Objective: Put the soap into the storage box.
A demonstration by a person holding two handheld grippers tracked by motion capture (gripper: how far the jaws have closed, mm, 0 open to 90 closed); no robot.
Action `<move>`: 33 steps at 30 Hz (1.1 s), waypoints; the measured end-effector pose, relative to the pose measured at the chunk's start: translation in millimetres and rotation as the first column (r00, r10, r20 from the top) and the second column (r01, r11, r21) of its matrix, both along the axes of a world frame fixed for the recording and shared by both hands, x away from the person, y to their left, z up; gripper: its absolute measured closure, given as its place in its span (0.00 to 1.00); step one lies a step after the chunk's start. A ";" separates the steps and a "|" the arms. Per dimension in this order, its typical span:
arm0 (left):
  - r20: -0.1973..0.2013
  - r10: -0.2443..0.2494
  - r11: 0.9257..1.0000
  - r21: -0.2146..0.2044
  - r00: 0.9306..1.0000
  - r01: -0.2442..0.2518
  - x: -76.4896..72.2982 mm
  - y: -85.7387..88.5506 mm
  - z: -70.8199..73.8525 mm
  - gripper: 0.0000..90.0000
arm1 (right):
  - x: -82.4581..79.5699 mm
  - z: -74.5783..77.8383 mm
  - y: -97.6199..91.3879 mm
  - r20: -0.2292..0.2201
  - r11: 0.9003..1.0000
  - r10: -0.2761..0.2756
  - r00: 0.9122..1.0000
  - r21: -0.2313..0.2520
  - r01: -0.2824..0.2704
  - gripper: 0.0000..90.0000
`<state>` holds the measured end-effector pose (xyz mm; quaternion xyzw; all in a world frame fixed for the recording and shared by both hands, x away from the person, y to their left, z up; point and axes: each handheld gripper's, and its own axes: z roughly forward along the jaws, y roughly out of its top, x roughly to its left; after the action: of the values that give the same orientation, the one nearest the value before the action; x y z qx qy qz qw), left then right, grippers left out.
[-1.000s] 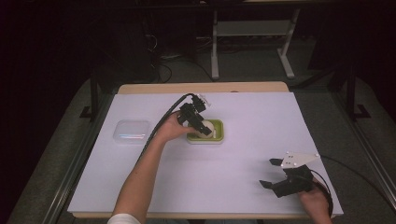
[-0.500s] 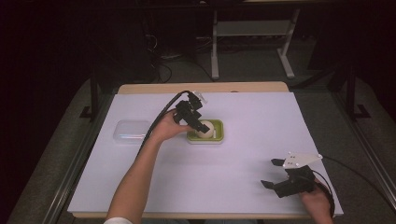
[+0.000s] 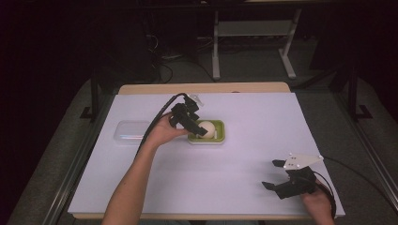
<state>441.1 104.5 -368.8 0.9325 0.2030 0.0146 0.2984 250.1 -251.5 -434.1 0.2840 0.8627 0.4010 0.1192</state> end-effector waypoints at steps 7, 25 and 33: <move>-0.005 -0.015 1.000 0.009 1.000 0.015 -7.6 2.2 0.3 0.23 | 1.7 -1.1 -2.1 -0.001 1.000 -0.009 1.000 -0.006 0.009 0.15; -0.003 0.005 1.000 -0.021 1.000 -0.005 -29.4 19.3 -1.0 0.23 | 4.2 -3.2 0.3 -0.011 1.000 -0.004 1.000 -0.017 0.004 0.15; -0.018 0.029 0.999 -0.029 0.999 -0.030 -38.0 32.9 -9.0 0.23 | 4.5 -2.6 3.5 -0.009 1.000 -0.005 1.000 -0.018 0.005 0.15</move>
<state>403.1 137.4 -377.8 0.9251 0.2196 0.0079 0.3098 254.6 -247.9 -436.7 0.2867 0.8663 0.3915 0.1187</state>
